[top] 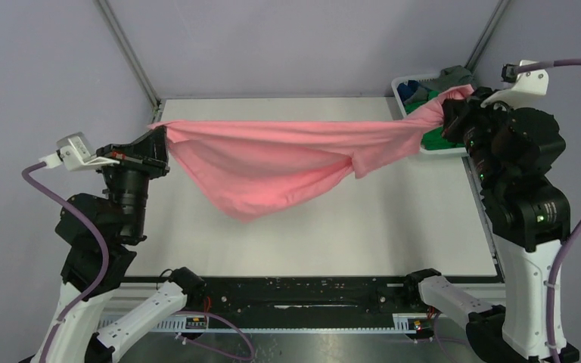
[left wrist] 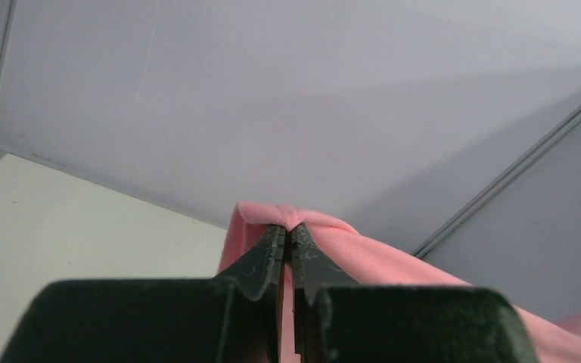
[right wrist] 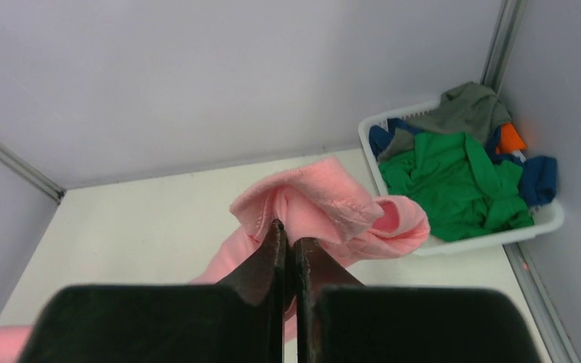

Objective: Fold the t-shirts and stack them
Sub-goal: Flatten out the tshirt

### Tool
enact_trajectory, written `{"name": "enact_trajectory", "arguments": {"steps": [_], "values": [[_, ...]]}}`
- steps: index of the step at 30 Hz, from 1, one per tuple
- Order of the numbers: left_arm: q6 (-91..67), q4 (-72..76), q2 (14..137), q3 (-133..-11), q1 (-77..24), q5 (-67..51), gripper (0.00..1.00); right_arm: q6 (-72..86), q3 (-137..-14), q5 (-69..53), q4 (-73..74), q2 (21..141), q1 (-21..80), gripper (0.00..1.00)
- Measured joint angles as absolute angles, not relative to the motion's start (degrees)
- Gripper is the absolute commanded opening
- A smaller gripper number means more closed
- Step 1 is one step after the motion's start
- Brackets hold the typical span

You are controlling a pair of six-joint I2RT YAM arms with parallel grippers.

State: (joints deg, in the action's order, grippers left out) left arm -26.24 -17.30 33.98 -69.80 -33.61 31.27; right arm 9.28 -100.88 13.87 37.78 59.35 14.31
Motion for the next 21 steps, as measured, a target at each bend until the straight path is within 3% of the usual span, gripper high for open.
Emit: {"name": "enact_trajectory", "arguments": {"steps": [5,9,10,11,12,15,18,21], "values": [[-27.44,-18.83,38.81,-70.13,-33.52,34.02,0.00,10.20,-98.19,13.89,44.14,58.76,14.31,0.00],[-31.77,-24.05,50.39,-68.71,-30.00,33.52,0.00,11.70,-93.06,12.86,48.05,66.63,14.28,0.08],[-33.21,-24.53,53.98,-67.00,-27.55,31.86,0.00,12.34,-92.38,12.27,48.36,71.02,14.24,0.20],[-34.50,-25.12,57.28,-64.97,-24.69,30.13,0.00,12.99,-92.14,11.29,48.31,76.18,14.20,0.42],[-35.48,-25.69,60.60,-62.94,-22.17,28.51,0.00,13.61,-92.20,10.52,47.99,81.28,14.17,0.55],[-37.98,-27.90,69.54,-55.29,-15.77,22.81,0.00,15.09,-93.45,8.56,47.53,97.73,14.09,0.83],[-39.35,-30.92,71.24,-50.28,-14.17,19.57,0.00,16.36,-92.18,8.69,48.18,106.10,14.09,0.94],[-40.10,-30.68,69.73,-49.71,-14.20,18.26,0.00,16.93,-87.55,11.27,47.88,103.18,14.04,0.93]]}}
